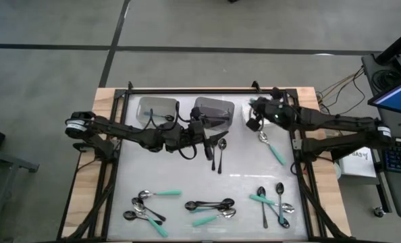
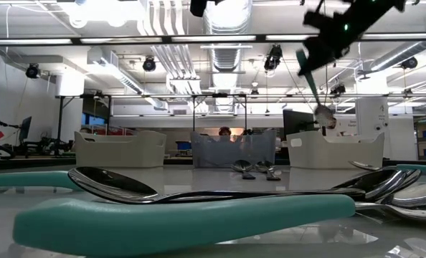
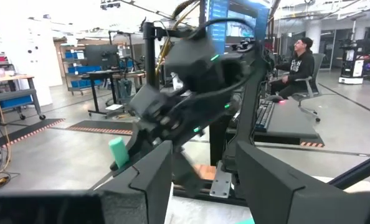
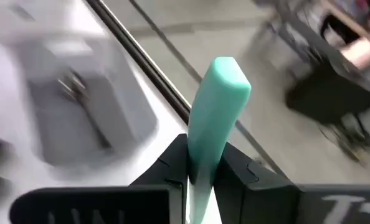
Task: Sort silverware by color (type)
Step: Put the green spoon into the white bin
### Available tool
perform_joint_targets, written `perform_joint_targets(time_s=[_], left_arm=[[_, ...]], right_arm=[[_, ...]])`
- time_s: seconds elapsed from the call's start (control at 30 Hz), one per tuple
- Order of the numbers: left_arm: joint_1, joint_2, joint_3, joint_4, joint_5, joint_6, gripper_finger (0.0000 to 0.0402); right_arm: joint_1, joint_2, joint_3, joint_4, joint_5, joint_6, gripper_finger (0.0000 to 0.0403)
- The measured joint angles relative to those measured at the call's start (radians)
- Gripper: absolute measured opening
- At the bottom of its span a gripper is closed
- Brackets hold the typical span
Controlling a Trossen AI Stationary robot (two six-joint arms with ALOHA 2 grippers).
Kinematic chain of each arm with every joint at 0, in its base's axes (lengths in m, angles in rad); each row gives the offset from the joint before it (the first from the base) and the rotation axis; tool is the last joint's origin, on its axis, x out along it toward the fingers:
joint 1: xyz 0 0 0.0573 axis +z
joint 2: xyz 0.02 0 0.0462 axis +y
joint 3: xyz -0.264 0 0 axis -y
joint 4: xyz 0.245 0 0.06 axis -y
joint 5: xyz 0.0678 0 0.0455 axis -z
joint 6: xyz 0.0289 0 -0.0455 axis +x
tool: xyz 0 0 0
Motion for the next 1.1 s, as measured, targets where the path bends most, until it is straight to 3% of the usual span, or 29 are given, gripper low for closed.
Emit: perform_joint_targets(time_s=[0.33, 0.63, 0.83, 0.97, 1.1], left_arm=[[0.0, 0.0, 0.0, 0.0, 0.0, 0.0, 0.0152], [0.0, 0.0, 0.0, -0.007, -0.023, 0.007, 0.0152], [0.0, 0.0, 0.0, -0.026, -0.078, 0.015, 0.0152], [0.0, 0.0, 0.0, -0.032, -0.079, 0.015, 0.0152], [0.0, 0.0, 0.0, -0.047, -0.086, 0.017, 0.0152]], right_arm=[[-0.226, 0.18, -0.013, -0.093, -0.019, -0.026, 0.0037], [-0.25, 0.316, -0.013, -0.127, -0.019, -0.005, 0.0043], [-0.251, 0.287, -0.013, -0.143, -0.019, 0.015, 0.013], [-0.248, 0.237, 0.01, -0.243, -0.029, 0.091, 0.0155], [-0.248, 0.172, 0.037, -0.373, -0.212, 0.196, 0.0154]])
